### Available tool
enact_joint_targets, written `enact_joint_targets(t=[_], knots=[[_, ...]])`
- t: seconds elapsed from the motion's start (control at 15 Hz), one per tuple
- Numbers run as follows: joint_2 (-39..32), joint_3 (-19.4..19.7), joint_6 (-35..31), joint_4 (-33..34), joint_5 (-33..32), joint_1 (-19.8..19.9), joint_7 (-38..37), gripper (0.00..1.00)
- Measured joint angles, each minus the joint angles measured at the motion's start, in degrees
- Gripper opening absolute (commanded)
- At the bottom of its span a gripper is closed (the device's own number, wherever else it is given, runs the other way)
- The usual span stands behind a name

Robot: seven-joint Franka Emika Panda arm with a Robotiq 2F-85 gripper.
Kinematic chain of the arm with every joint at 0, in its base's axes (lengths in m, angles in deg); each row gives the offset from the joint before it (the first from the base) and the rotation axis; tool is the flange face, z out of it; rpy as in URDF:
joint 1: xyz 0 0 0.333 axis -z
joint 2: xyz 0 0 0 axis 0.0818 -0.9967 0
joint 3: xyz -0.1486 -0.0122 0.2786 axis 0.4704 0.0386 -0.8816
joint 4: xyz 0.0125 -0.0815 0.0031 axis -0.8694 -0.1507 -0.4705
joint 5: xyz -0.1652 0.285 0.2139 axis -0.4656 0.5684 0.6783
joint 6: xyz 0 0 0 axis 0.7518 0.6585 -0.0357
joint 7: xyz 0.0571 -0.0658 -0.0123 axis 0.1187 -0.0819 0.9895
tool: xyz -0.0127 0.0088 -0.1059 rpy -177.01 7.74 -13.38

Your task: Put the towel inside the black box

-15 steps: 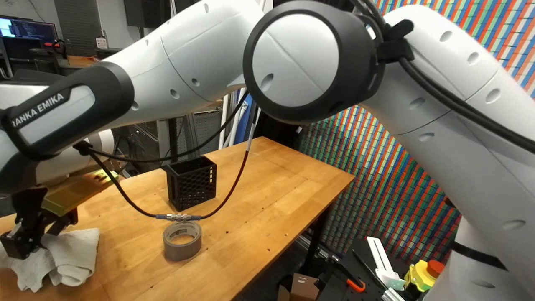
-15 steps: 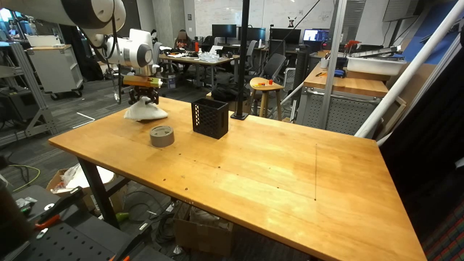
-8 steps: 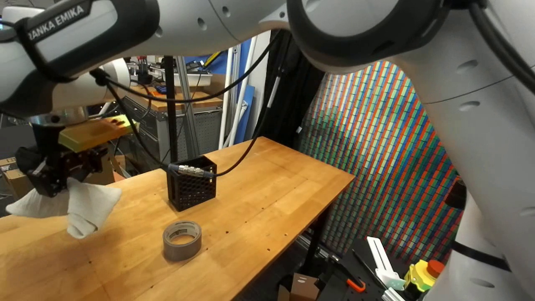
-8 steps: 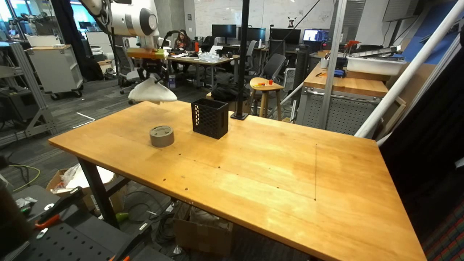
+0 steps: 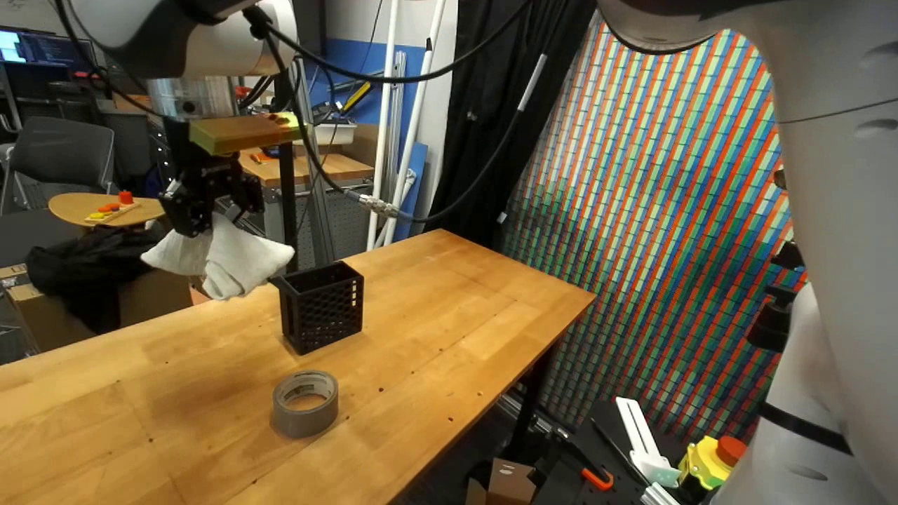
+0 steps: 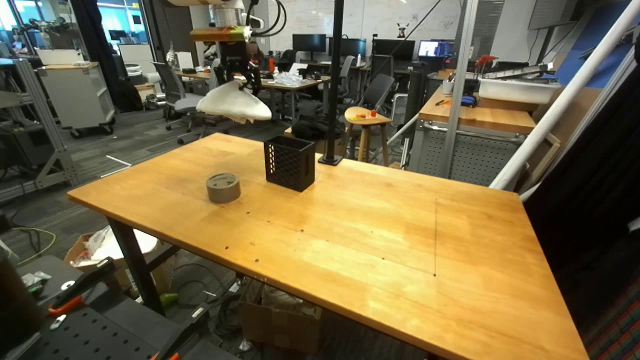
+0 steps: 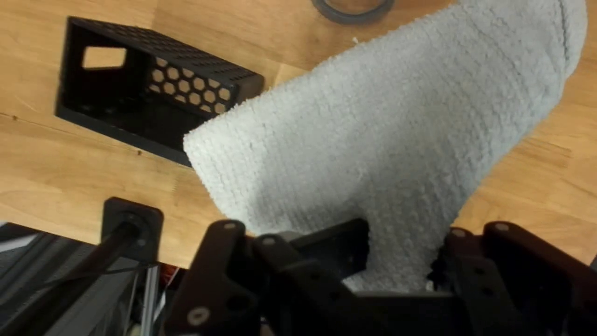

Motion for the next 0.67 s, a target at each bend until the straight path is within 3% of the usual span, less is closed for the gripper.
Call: enact_joint_targets(t=[0.67], knots=[[2.6,1.7,0.2,-3.8,0.0,7.9,0.2,0.03]])
